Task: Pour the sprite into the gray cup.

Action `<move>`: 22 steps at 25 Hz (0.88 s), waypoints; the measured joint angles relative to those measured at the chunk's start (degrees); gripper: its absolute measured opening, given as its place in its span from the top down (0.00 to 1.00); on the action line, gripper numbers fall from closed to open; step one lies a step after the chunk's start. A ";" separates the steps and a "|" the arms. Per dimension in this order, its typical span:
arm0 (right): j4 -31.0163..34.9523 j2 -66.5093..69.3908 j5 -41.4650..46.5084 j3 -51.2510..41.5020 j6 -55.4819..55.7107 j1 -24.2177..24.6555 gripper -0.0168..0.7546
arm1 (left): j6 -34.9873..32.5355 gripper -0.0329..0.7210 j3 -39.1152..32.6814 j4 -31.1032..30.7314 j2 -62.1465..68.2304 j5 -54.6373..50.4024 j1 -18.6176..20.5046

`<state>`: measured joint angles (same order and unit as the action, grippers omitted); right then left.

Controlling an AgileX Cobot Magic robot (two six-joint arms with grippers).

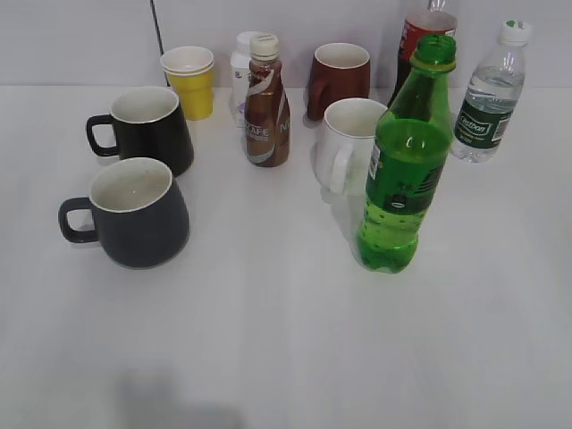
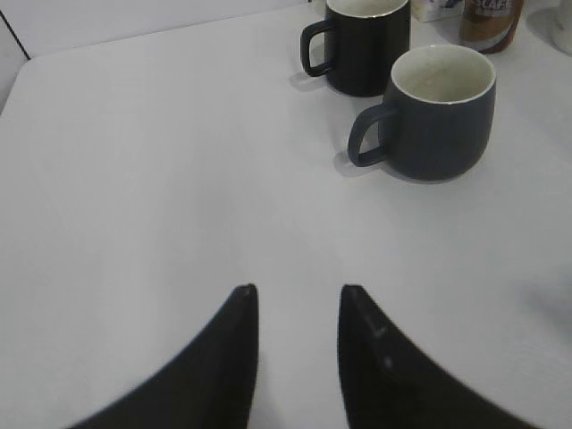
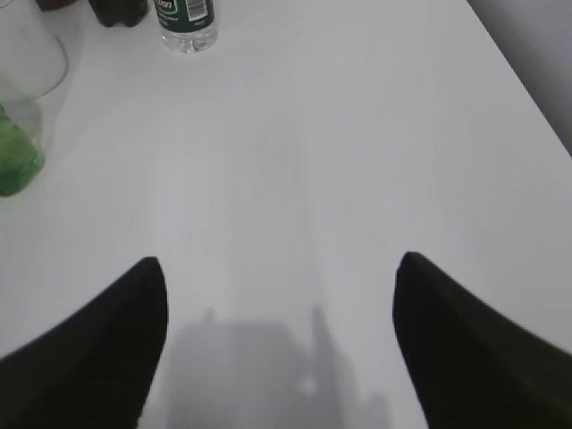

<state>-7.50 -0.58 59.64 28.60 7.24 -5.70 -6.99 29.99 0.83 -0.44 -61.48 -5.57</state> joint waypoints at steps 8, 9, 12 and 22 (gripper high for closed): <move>0.00 0.00 0.00 0.00 0.00 0.00 0.22 | 0.00 0.63 0.92 1.63 1.47 11.73 0.00; 0.00 0.00 0.00 0.00 0.00 0.00 0.22 | 0.00 0.63 0.93 2.39 2.32 17.45 0.00; 0.00 0.00 0.00 0.00 0.00 0.00 0.22 | 0.00 0.63 0.87 4.56 5.97 33.71 0.00; 0.00 0.00 0.00 0.00 0.00 0.00 0.22 | 0.00 0.63 0.75 6.38 28.53 65.30 0.00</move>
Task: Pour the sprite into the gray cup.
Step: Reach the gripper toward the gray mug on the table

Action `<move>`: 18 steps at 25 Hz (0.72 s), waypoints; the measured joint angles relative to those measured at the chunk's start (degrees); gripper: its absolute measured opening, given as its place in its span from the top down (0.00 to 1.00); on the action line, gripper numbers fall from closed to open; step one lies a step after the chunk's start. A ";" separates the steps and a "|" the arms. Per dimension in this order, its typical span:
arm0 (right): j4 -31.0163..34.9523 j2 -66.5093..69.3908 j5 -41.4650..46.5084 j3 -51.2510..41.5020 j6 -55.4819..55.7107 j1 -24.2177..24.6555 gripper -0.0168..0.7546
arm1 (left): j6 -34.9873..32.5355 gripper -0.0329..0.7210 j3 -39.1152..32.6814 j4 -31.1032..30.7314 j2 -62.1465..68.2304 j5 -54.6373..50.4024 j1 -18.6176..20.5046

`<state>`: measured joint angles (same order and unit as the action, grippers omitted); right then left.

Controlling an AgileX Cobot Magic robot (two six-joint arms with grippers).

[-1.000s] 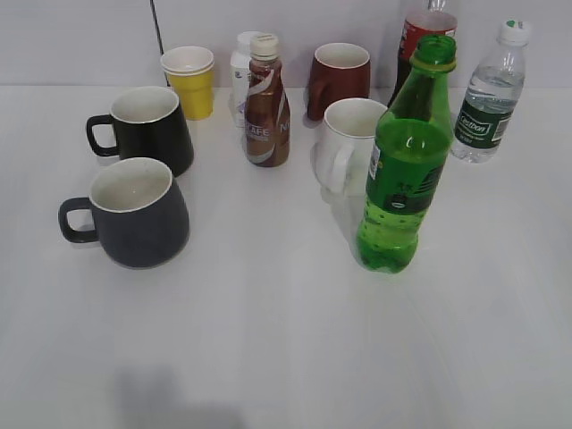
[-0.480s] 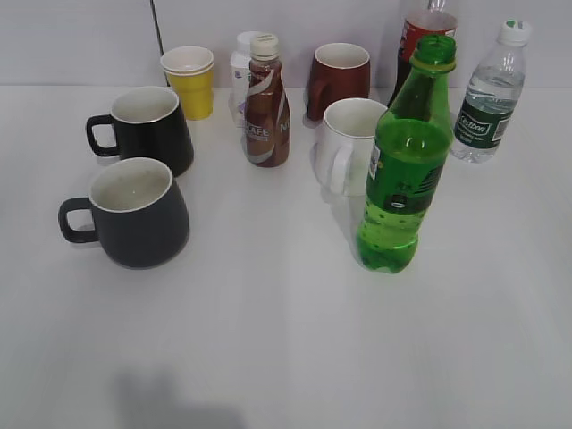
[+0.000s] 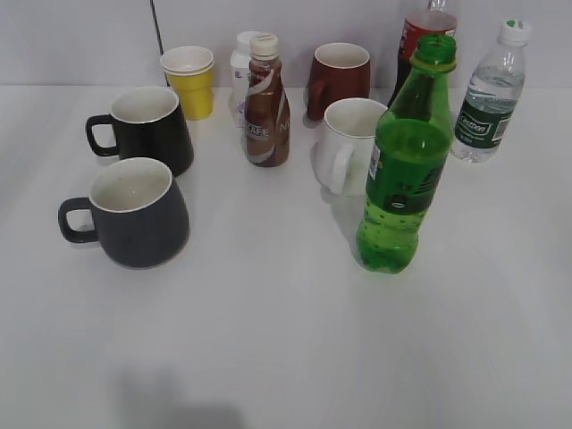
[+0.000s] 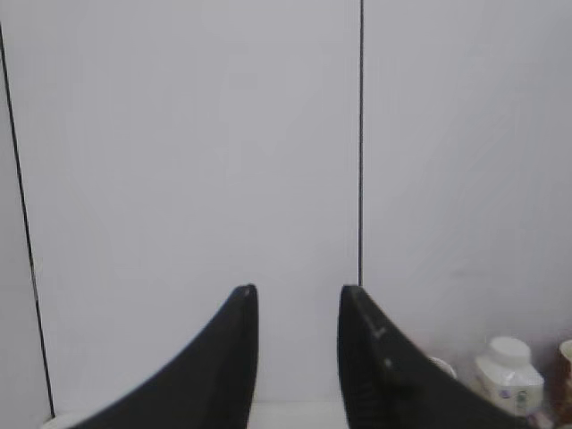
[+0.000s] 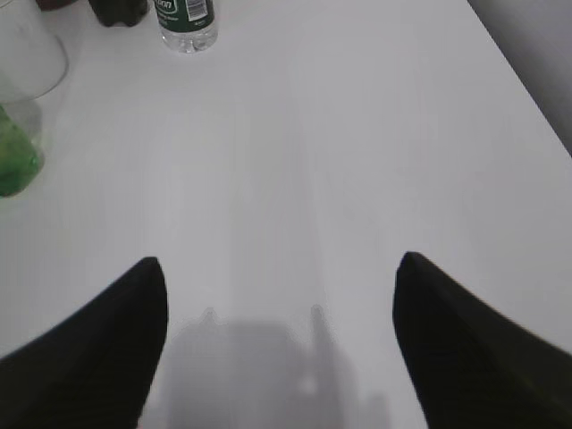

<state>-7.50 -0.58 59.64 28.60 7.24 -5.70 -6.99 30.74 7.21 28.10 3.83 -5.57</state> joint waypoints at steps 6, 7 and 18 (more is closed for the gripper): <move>0.00 0.00 0.00 0.00 0.00 0.04 0.22 | 0.00 0.63 -0.05 1.17 13.54 4.23 0.00; 0.00 0.00 0.00 0.00 0.00 0.04 0.22 | 0.00 0.63 -0.35 1.17 15.74 4.86 0.00; 0.00 0.00 0.00 0.00 0.00 0.04 0.22 | 0.00 0.63 -17.96 4.73 30.28 15.31 -5.41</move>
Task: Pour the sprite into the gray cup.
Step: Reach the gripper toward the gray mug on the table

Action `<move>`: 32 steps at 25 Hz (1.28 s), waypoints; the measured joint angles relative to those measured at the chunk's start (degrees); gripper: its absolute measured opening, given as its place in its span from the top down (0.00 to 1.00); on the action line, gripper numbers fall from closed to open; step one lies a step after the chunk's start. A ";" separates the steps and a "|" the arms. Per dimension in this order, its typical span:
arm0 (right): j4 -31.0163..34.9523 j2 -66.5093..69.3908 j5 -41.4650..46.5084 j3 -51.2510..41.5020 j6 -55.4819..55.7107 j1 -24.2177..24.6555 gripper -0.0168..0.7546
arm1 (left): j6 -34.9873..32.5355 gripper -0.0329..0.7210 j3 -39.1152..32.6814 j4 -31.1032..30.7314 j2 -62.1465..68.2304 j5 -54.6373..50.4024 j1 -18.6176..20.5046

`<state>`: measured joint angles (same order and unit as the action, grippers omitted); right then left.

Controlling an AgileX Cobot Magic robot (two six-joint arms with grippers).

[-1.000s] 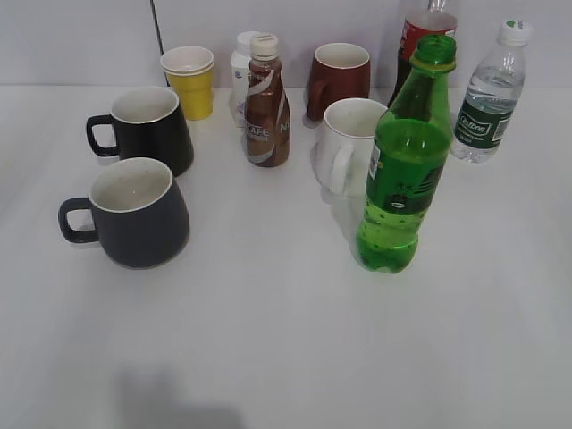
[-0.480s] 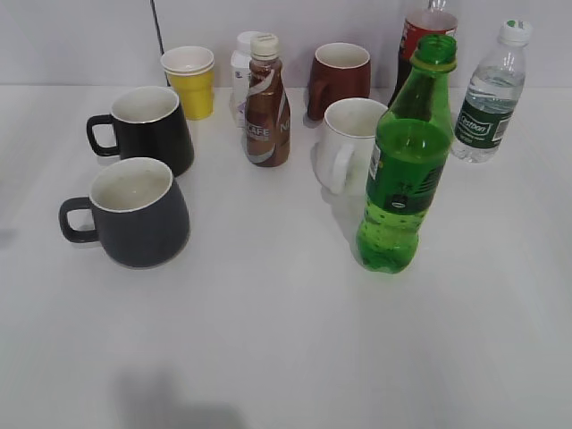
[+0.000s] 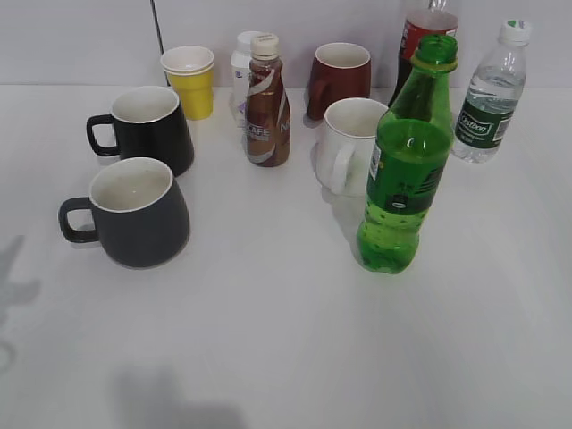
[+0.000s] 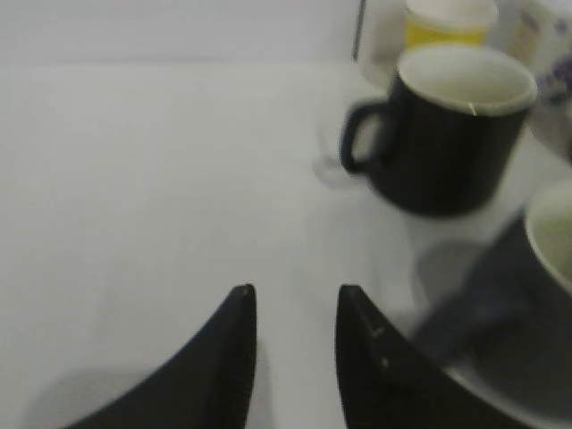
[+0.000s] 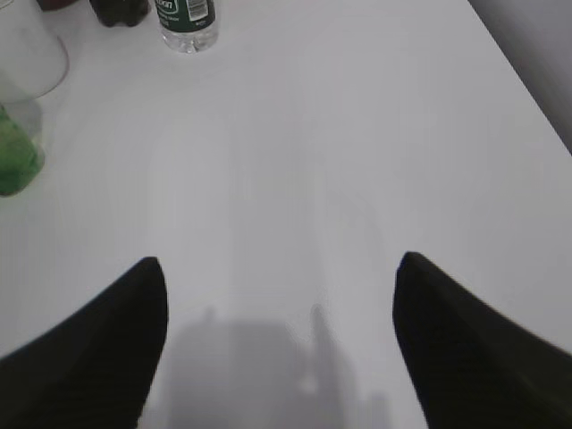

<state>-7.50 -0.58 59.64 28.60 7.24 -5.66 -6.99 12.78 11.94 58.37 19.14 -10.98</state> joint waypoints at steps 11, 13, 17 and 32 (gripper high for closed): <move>0.02 0.00 0.00 0.00 0.00 0.00 0.22 | 0.00 0.40 -4.82 -3.86 11.28 14.06 -9.30; 0.02 0.00 0.00 0.00 0.00 0.00 0.22 | 0.00 0.38 -4.73 -4.15 16.18 17.05 -9.30; 0.02 0.00 0.00 0.00 0.00 0.00 0.22 | 0.00 0.38 -3.27 -4.28 24.82 23.49 -9.30; 0.02 0.00 0.00 0.00 0.00 0.03 0.22 | 0.00 0.75 5.48 -4.09 37.93 33.28 -9.30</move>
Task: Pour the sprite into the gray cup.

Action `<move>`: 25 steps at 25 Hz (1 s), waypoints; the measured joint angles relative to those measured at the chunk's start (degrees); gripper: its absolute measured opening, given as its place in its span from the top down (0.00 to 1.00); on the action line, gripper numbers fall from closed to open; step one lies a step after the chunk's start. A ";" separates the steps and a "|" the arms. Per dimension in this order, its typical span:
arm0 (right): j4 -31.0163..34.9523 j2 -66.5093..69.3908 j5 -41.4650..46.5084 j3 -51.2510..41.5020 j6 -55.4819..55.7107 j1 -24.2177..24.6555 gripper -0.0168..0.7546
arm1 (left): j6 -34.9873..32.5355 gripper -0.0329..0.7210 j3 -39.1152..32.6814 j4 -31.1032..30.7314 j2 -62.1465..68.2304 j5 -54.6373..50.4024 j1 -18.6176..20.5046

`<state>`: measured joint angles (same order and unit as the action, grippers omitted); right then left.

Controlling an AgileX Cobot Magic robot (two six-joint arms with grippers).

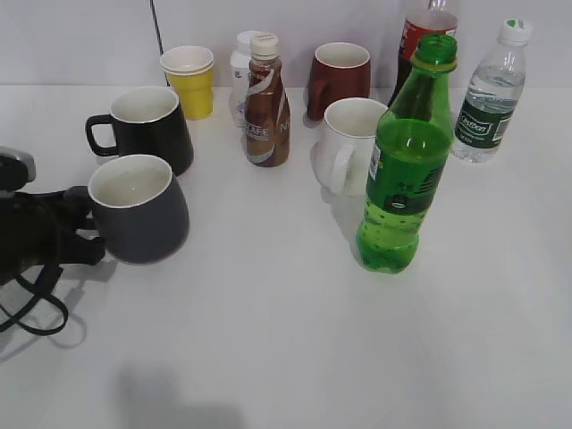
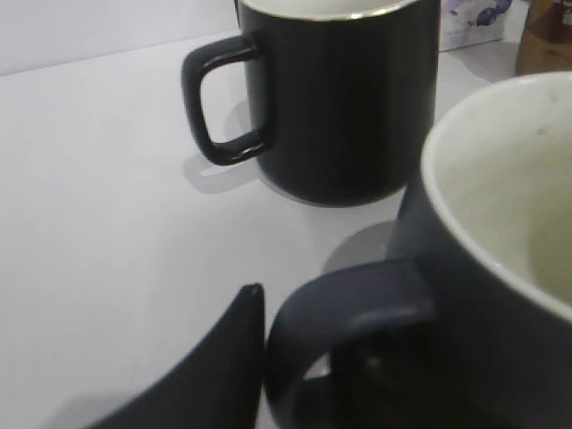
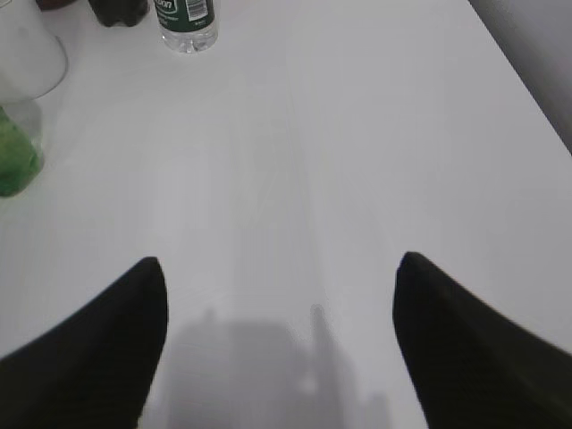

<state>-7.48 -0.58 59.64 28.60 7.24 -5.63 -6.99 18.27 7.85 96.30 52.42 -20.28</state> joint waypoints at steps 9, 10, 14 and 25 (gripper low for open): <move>5.21 0.00 -0.89 0.39 -4.49 0.00 0.22 | -0.37 0.88 0.16 -1.03 0.17 1.05 0.00; 7.48 0.00 -2.67 0.80 -7.63 0.00 0.22 | -0.41 0.88 0.16 -1.07 -0.67 0.75 0.00; 16.08 3.83 -18.37 1.43 -17.49 0.00 0.22 | -0.41 0.89 0.16 -1.56 -5.26 -0.26 0.00; 53.91 29.36 -45.78 3.97 -52.67 0.00 0.29 | -0.41 0.89 0.16 -5.13 -14.25 -5.35 -0.02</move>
<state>46.42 28.78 13.87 32.57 -45.43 -5.63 -7.40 18.43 2.71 82.04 47.07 -20.30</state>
